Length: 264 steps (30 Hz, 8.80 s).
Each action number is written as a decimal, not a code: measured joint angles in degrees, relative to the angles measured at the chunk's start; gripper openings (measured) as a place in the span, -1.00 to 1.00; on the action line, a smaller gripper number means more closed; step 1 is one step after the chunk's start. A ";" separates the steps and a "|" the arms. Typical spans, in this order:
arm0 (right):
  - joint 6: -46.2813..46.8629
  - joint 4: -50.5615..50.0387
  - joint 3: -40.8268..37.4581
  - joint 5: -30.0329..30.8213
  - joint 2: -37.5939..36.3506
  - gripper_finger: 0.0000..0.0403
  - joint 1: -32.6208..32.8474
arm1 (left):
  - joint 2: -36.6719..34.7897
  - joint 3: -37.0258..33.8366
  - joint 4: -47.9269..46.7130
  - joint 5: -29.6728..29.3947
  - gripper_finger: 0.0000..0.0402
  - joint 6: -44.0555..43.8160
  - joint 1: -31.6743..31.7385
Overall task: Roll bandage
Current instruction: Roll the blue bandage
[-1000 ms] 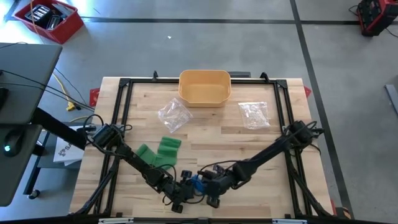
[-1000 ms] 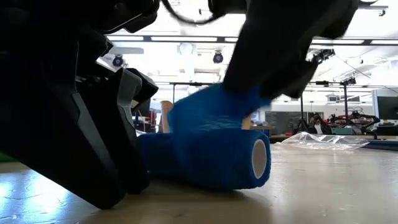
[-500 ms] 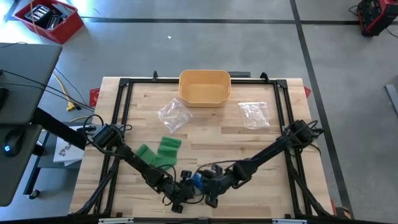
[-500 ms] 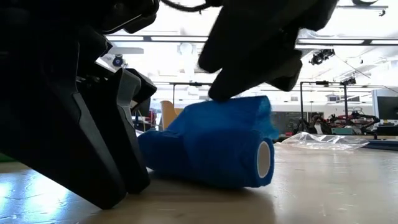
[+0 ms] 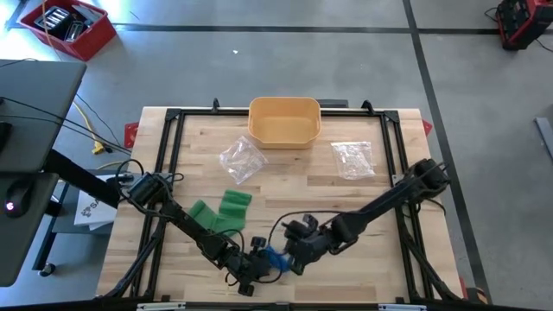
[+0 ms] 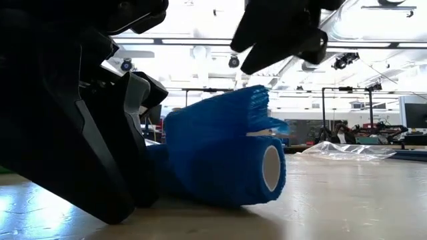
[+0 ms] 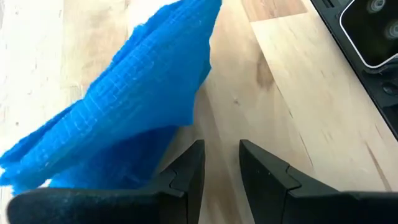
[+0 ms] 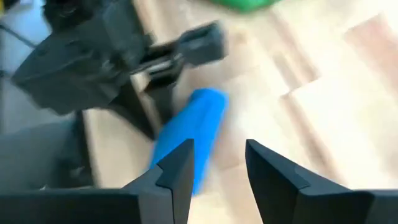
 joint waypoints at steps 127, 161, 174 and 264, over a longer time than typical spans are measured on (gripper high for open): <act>-7.09 0.49 0.00 16.45 9.64 -0.40 13.01 | -0.09 0.22 -0.13 -12.73 -0.52 -19.08 -4.63; -21.49 14.20 0.00 17.31 12.60 -0.02 11.13 | -0.68 0.24 0.20 -12.87 -0.52 -22.01 -2.45; -16.15 12.31 0.00 20.22 12.60 -0.27 11.09 | -0.72 0.24 1.86 -12.83 -0.52 -21.79 -2.45; -32.95 -11.45 0.01 16.89 9.86 -0.03 7.08 | -3.39 0.05 3.91 -16.26 -0.58 -7.54 -3.10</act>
